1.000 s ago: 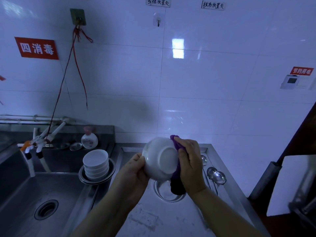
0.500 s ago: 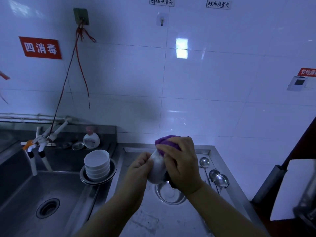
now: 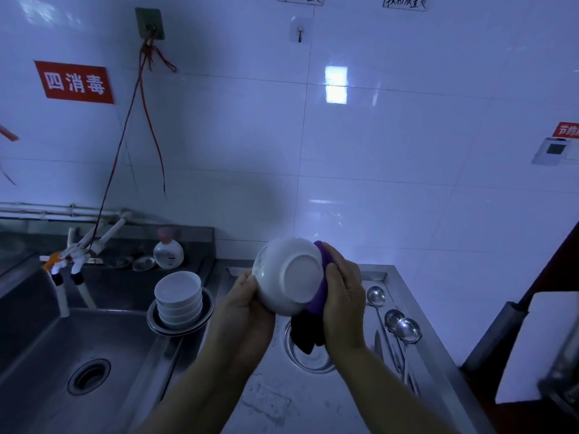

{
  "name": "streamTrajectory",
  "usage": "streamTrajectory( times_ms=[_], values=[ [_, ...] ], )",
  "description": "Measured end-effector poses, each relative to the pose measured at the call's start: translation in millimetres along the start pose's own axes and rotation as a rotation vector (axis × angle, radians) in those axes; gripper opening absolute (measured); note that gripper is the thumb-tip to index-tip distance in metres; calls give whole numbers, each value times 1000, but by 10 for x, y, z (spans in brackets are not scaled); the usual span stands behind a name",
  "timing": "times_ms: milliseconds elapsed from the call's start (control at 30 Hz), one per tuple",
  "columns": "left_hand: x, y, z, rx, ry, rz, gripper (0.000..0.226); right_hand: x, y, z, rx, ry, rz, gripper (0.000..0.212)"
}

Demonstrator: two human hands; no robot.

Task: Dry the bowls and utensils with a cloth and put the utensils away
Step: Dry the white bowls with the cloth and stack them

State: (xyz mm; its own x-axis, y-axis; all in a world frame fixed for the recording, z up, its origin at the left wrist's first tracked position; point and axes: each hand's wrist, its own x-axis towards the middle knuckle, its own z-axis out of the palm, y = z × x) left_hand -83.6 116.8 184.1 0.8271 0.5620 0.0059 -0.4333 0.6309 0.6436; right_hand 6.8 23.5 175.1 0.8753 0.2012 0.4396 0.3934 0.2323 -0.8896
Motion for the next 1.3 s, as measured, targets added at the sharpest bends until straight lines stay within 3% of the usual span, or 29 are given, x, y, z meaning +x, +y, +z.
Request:
streamTrajectory(
  times_ms=[133,233,467,567,700,900,1167,1300],
  values=[
    [-5,-21,19,-220,-23,-161,44,-183,91,41,-170,50,-160,34],
    [7,-10,-1,-301,-8,-223,41,-354,186,28,-366,23,-334,38],
    [5,-17,-203,-201,100,-156,33,-514,214,70,-678,-106,-690,51],
    [-4,14,-287,-48,160,-49,25,-463,189,113,-634,-138,-597,36],
    [-108,19,-392,95,194,-33,21,-304,190,197,-658,-149,-438,19],
    [-123,251,-579,92,245,32,21,-456,239,508,-568,-266,-572,25],
    [-4,509,-939,169,356,57,24,-468,583,605,-545,-581,-710,25],
    [225,693,-1144,383,416,129,21,-319,855,596,-616,-577,-607,19]
  ],
)
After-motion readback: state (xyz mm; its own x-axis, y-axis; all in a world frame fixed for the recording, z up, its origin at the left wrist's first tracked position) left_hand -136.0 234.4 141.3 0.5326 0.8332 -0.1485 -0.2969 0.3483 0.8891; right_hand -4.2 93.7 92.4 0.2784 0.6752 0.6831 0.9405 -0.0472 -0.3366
